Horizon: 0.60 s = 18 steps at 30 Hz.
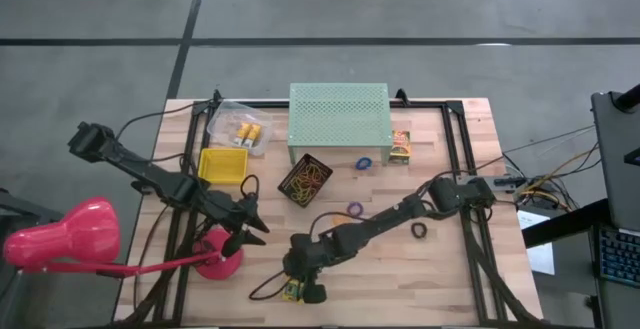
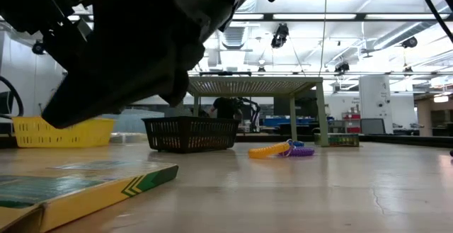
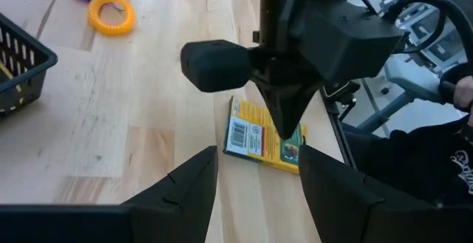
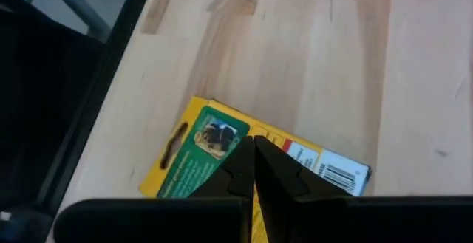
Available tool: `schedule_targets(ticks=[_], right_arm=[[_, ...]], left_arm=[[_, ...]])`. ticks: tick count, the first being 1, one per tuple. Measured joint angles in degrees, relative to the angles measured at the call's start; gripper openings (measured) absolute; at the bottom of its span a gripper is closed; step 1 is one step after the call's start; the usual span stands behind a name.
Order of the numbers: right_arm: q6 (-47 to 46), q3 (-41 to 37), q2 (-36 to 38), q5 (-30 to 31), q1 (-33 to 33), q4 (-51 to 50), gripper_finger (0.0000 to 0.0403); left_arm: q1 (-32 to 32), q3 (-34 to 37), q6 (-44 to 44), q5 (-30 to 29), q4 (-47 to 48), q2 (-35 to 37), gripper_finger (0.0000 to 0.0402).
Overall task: Pick & Place Office Desk Supplies
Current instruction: Put the bottom big crayon box into the transparent bin
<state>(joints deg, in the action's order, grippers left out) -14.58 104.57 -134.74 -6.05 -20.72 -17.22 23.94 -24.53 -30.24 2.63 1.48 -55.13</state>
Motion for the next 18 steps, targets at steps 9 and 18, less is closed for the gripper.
schedule_targets(ticks=[9,18], right_arm=[[-3.5,-0.8,-0.4,2.6,1.8,-0.3,0.0008],[-5.0,-1.6,-0.5,3.3,2.5,-2.4,0.0008]], left_arm=[[0.0,0.0,0.0,0.0,0.0,0.0,0.0194],[0.0,0.0,0.2,0.0,0.0,0.1,0.0193]])
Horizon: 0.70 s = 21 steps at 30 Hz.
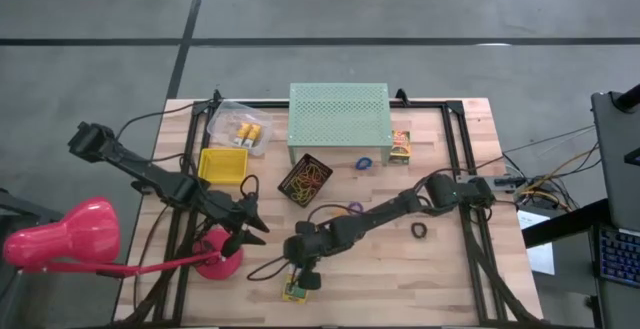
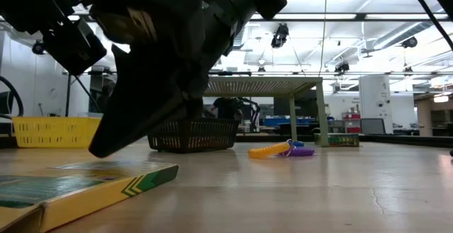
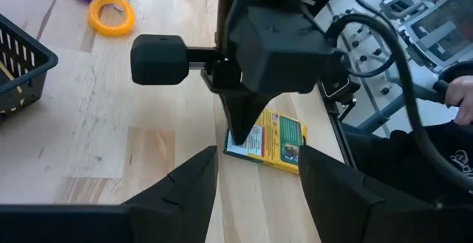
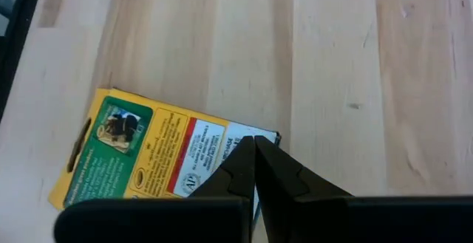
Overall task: Pick & Place Office Desk Supplies
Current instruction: Put the bottom big crayon box into the transparent bin
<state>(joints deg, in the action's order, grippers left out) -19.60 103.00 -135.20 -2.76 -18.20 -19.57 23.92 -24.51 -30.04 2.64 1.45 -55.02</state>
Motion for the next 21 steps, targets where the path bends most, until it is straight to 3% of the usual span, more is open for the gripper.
schedule_targets(ticks=[11,21], right_arm=[[-3.4,-0.7,0.1,0.3,0.5,-1.7,0.0008],[-17.2,-0.6,1.2,4.7,0.1,-11.2,0.0008]], left_arm=[[0.0,0.0,0.0,0.0,0.0,0.0,0.0193],[0.0,0.0,0.0,0.0,0.0,0.0,0.0193]])
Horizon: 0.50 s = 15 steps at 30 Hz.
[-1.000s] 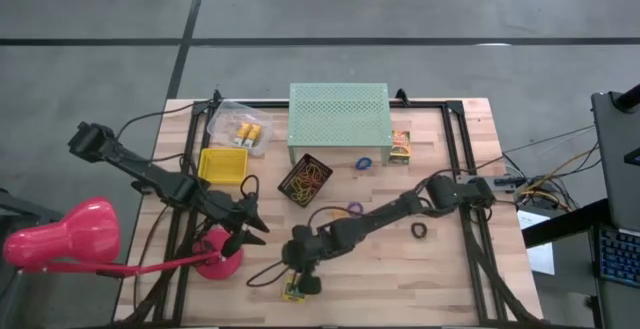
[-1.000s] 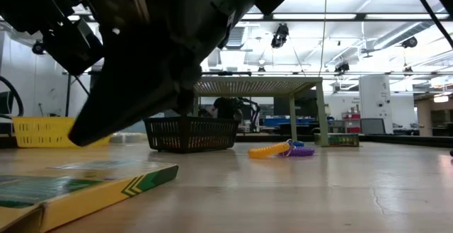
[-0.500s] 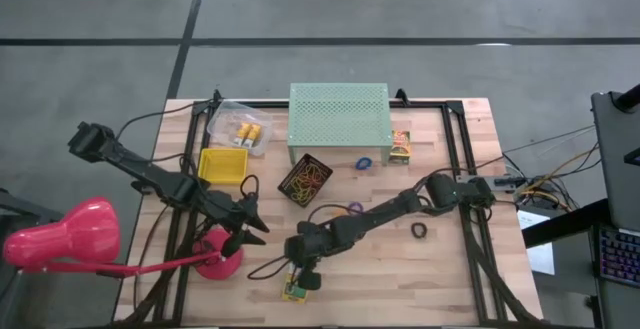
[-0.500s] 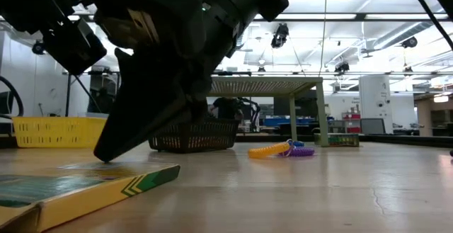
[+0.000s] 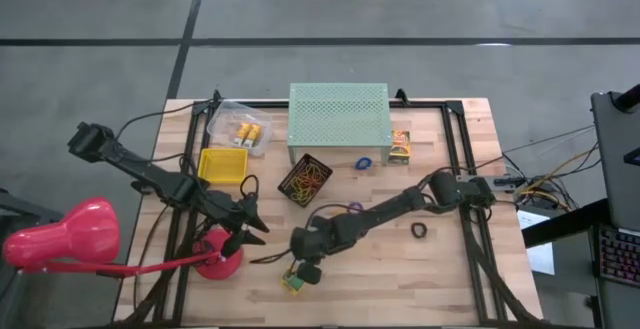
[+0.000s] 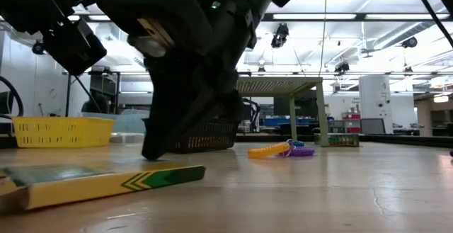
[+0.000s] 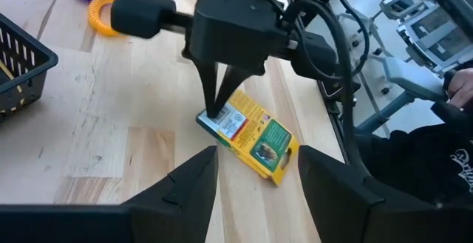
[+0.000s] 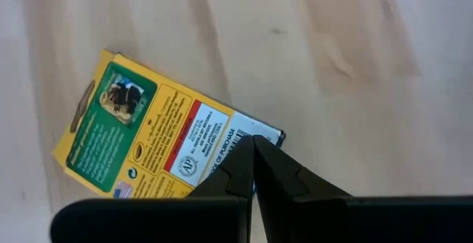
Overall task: Pick & Place Office Desk Supplies
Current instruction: Put the bottom big crayon box into the transparent bin
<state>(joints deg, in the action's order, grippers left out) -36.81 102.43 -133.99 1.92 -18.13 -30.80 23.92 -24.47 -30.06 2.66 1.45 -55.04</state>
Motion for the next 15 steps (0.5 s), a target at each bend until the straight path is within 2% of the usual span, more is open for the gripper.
schedule_targets(ticks=[7,15], right_arm=[[-6.3,1.0,0.1,-0.4,-1.6,-5.2,0.0008],[-11.9,6.0,-0.2,-1.2,-2.7,-20.3,0.0008]], left_arm=[[0.0,0.0,0.0,0.0,0.0,0.0,0.0193],[0.0,0.0,0.0,0.0,0.0,0.0,0.0193]])
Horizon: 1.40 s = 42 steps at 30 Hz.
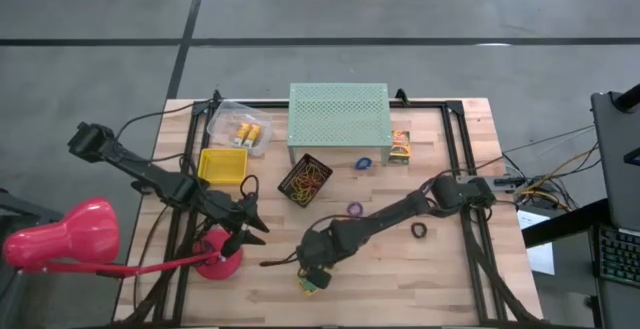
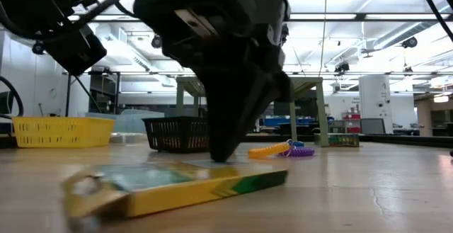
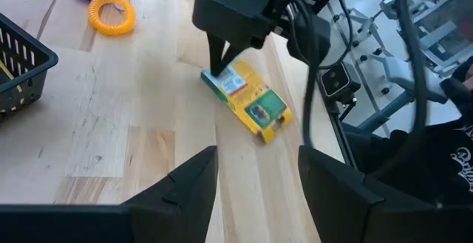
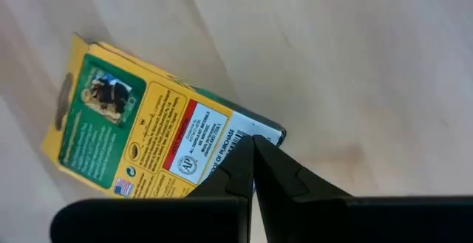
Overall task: Pick & Place Office Desk Supplies
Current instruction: Put the bottom big crayon box into the transparent bin
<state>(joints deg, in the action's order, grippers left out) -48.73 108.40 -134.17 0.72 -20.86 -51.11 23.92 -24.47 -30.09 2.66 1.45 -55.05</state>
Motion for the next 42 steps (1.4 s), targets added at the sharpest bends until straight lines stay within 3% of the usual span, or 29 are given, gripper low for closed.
schedule_targets(ticks=[5,12,19,42], right_arm=[[2.7,4.1,-0.6,7.4,-0.9,-2.6,0.0008],[10.0,8.9,-0.3,6.9,-2.3,-0.9,0.0008],[11.7,9.9,-0.3,6.5,-3.3,0.6,0.0008],[13.2,-2.6,-0.3,-6.8,-1.7,23.7,0.0008]], left_arm=[[0.0,0.0,0.0,0.0,0.0,0.0,0.0193],[0.0,0.0,0.0,0.0,0.0,0.0,0.0193],[0.0,0.0,0.0,0.0,0.0,0.0,0.0193],[0.0,0.0,0.0,0.0,0.0,0.0,0.0194]])
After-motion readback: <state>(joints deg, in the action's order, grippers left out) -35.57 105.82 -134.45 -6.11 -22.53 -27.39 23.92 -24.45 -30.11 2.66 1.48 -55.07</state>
